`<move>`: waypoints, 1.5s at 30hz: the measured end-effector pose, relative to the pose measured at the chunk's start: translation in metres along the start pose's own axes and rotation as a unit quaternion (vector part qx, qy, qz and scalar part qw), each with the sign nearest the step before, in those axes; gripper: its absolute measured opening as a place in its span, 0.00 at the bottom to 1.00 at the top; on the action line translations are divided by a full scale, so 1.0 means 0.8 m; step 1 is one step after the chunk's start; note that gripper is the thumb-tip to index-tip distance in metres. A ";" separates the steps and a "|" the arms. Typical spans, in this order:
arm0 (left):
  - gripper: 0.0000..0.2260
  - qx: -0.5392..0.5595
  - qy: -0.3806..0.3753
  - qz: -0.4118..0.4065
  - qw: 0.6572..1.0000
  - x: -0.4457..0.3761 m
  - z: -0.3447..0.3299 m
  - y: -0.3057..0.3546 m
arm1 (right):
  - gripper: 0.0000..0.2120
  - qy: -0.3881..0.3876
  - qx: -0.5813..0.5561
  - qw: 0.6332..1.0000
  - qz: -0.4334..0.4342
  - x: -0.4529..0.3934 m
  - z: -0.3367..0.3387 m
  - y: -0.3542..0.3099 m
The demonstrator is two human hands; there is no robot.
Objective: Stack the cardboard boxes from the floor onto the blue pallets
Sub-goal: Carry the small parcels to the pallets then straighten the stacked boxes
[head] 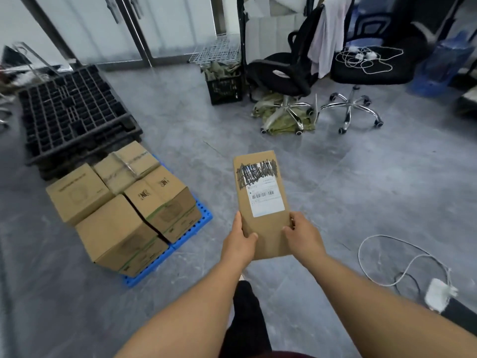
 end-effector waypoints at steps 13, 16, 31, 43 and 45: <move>0.34 0.081 0.005 0.005 0.997 -0.271 0.172 0.091 | 0.20 -0.026 0.034 0.998 0.038 -0.235 -0.042 -0.236; 0.35 0.076 0.023 0.008 0.997 -0.311 0.204 0.105 | 0.23 -0.030 0.026 0.998 0.051 -0.271 -0.051 -0.275; 0.35 0.142 0.128 0.048 0.980 -0.545 0.293 0.193 | 0.30 -0.139 0.035 0.977 0.160 -0.529 -0.080 -0.442; 0.33 0.198 0.223 0.101 0.949 -0.761 0.362 0.305 | 0.29 -0.209 0.079 0.951 0.211 -0.786 -0.085 -0.609; 0.34 0.208 0.235 0.113 0.943 -0.783 0.379 0.311 | 0.28 -0.225 0.085 0.946 0.219 -0.808 -0.096 -0.632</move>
Point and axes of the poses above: each hand's wrist, its own x-axis away from the middle knuckle, its own z-axis out of the back of the hand, y = z × x, the point moved 1 cm from there along -x, towards the middle knuckle, and after that the axes turned 3 degrees about x, right-handed, at the moved point
